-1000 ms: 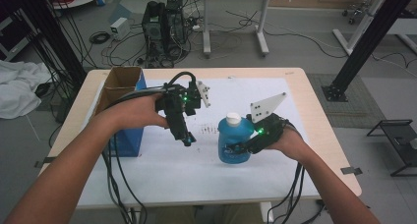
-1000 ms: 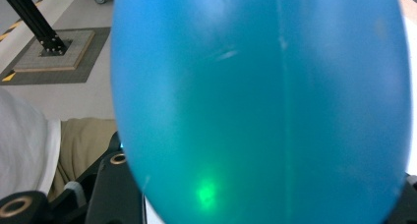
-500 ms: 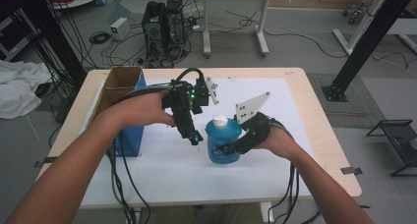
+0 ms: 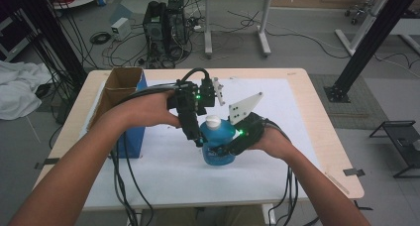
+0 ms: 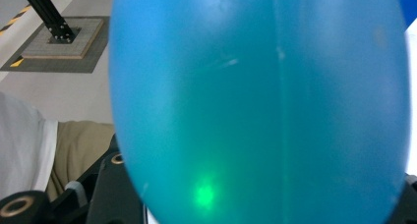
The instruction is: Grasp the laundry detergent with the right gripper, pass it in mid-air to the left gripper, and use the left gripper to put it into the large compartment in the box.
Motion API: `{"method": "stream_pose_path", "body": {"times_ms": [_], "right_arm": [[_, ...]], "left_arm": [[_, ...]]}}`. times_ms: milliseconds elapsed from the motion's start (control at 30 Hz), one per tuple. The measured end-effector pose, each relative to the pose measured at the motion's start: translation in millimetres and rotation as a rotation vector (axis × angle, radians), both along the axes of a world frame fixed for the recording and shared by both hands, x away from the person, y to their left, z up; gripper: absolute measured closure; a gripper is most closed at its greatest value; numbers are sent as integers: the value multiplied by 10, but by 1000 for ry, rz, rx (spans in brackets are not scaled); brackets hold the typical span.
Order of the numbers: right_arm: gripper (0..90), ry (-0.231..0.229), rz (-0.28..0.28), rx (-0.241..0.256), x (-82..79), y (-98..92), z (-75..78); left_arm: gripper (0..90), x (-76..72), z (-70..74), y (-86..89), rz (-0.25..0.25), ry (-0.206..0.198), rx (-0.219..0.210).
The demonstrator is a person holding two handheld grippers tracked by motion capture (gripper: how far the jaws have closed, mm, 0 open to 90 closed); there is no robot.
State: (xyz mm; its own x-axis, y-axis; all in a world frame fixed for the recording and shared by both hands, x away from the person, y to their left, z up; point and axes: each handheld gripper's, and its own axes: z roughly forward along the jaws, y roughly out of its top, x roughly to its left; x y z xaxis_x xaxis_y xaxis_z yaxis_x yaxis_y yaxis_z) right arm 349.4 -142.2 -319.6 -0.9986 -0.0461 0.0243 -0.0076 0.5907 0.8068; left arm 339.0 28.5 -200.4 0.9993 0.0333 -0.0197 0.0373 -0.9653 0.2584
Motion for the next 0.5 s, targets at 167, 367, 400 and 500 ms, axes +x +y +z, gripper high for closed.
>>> {"method": "stream_pose_path", "body": {"times_ms": [167,367,400,500], "right_arm": [[442,-9,-3,1,15,35,-3],[442,-11,6,4,14,71,9],[442,-2,0,1,6,74,13],[442,-16,8,9,15,91,15]], "left_arm": [[141,-8,-6,-52,-5,-7,11],[141,3,-9,-111,-12,-2,15],[141,3,-9,-111,-12,-2,15],[141,20,-7,-158,-14,-1,22]]}}
